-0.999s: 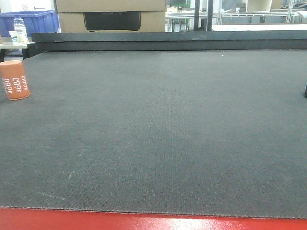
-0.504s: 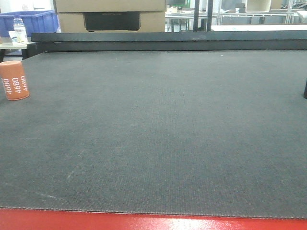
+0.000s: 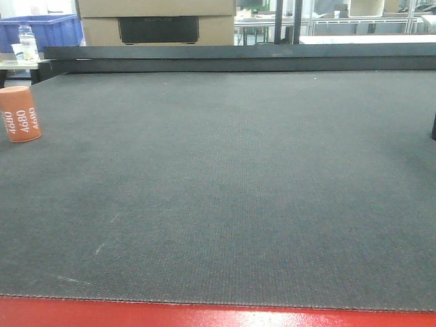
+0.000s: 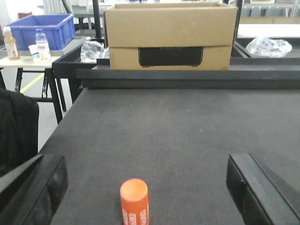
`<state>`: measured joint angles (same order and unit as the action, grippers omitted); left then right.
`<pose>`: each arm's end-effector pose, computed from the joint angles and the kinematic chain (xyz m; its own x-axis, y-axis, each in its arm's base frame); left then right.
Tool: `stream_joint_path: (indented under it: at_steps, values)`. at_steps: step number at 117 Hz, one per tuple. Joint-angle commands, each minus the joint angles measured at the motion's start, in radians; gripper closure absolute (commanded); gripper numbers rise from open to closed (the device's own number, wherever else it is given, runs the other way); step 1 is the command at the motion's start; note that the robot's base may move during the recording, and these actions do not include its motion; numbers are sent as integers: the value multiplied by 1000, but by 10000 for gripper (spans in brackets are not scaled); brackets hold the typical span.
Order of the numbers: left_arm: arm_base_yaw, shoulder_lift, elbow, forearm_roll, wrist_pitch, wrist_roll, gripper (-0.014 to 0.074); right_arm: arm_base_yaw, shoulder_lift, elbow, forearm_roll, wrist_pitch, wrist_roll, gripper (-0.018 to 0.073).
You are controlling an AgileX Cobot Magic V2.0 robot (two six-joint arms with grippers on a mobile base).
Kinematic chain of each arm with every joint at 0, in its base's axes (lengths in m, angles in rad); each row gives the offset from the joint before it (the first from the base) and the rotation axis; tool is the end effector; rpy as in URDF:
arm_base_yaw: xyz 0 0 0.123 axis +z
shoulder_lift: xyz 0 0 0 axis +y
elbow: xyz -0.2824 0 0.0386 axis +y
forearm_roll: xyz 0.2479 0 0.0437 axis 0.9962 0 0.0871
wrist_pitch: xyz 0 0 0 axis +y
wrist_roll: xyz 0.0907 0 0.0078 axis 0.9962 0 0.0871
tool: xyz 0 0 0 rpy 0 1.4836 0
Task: Place cylindrical capacitor in blue bin on shelf
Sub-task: 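Close the right gripper around the maroon capacitor and lift it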
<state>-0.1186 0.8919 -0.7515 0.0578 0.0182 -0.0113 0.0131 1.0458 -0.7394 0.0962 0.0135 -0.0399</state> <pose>0.1937 -0.0230 0.3690 -0.0653 0.0546 -0.9964 0.1204 0.9916 0.0464 0.2299 0.0031 0.3325 -0.2310 0.0532 -0.9715 -0.0014 0.9985 0.0550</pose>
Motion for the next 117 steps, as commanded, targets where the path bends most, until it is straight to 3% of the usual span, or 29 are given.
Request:
stream_joint_path:
  at_steps: [1,15,37,67,117]
  values:
    - [-5,6,-5,-5,-36,-2,-5,-2,100,-9,-22,-55,-4,10]
    - [-5,6,-5,-5,-36,-2,-5,-17,257,-4,-22,-175,-4,10]
    - [-5,8,-5,-5,-36,-2,-5,-68,477,34,-23,-513,-4,10]
    - [-5,14,-5,-5,-36,-2,-5,-87,680,37,-23,-644,-4,10]
    - [-5,14,-5,-5,-34,-2,-5,-88,919,65,-23,-1073,-6,10]
